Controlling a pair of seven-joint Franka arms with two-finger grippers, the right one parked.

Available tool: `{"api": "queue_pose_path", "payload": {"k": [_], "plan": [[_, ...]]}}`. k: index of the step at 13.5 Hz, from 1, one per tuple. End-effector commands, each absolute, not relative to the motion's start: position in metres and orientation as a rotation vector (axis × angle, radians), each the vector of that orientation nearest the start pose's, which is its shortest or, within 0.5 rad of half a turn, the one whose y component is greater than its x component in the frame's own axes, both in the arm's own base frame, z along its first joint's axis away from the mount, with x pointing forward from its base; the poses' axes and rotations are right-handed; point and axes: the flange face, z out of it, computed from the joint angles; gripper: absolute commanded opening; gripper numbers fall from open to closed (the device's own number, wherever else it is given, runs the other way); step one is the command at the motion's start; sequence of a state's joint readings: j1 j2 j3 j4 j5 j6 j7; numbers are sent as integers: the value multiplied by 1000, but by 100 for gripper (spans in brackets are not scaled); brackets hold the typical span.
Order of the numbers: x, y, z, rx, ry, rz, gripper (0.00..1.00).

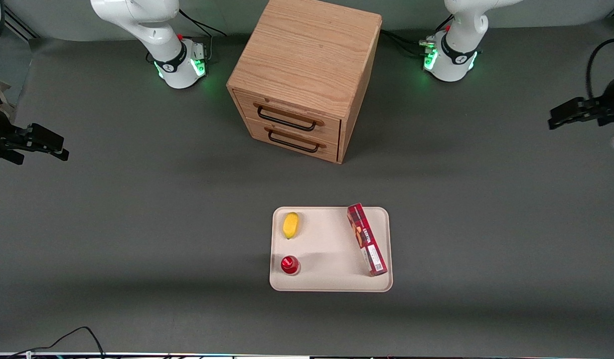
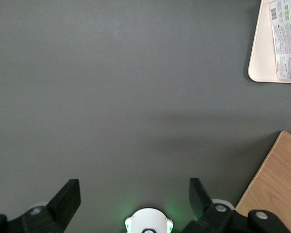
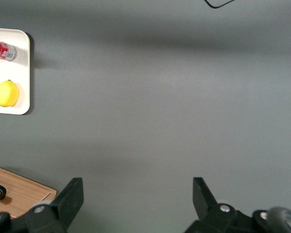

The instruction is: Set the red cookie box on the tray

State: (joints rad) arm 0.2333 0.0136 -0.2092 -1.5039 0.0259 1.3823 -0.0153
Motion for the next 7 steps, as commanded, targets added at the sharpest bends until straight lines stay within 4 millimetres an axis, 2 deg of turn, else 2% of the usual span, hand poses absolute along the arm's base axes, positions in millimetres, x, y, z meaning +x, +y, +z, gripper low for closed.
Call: {"api": "queue_pose_path", "payload": {"k": [1, 3, 5, 7], "plan": [[505, 15, 634, -3114, -44, 117, 100], [496, 3, 632, -3109, -36, 133, 100], [496, -13, 629, -3091, -134, 151, 100], [501, -10, 623, -3089, -155, 177, 100]]}}
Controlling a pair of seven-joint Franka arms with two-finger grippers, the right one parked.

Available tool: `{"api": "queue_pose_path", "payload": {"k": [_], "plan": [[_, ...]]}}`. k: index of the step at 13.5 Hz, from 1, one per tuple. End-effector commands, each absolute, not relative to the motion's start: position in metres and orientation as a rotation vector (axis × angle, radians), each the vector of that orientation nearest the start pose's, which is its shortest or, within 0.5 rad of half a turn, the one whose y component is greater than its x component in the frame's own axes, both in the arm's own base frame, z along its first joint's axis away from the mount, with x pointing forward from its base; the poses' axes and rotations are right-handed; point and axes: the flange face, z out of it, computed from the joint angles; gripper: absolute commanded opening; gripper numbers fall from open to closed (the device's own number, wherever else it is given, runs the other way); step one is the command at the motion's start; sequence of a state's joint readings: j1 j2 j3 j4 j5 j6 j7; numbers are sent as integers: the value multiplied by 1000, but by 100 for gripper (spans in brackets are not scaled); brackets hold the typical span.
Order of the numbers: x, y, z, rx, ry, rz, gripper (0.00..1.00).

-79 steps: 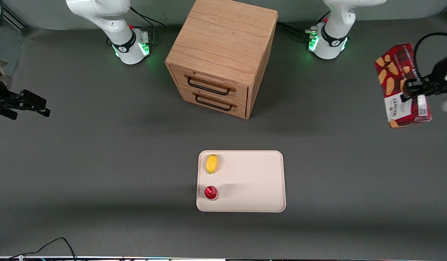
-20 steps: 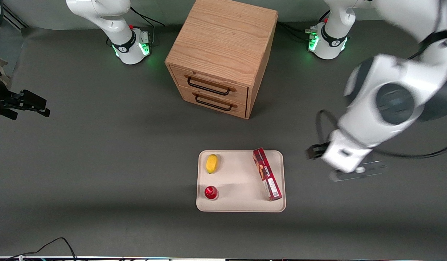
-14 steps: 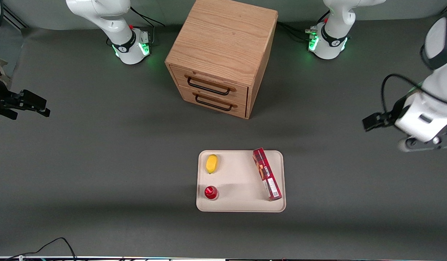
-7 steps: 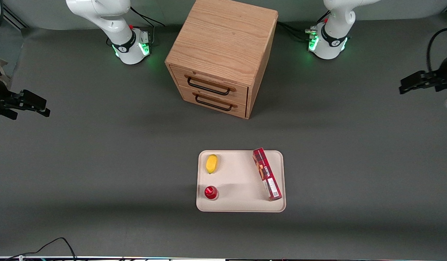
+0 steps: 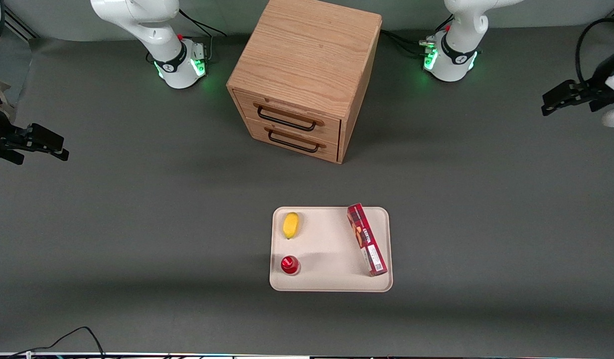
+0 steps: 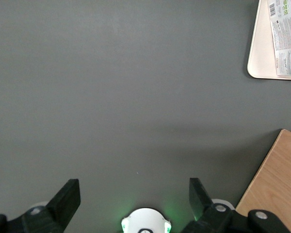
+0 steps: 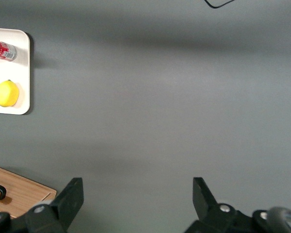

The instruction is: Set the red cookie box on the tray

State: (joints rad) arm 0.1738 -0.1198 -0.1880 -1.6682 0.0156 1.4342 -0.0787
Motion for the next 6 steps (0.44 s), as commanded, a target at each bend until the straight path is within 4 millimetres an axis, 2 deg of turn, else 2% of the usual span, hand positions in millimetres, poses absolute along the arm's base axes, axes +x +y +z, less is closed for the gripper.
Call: {"api": "queue_pose_path", "payload": {"k": [1, 6], "plan": [[509, -2, 618, -3098, -165, 182, 100], [542, -3, 615, -3094, -112, 171, 100]]}}
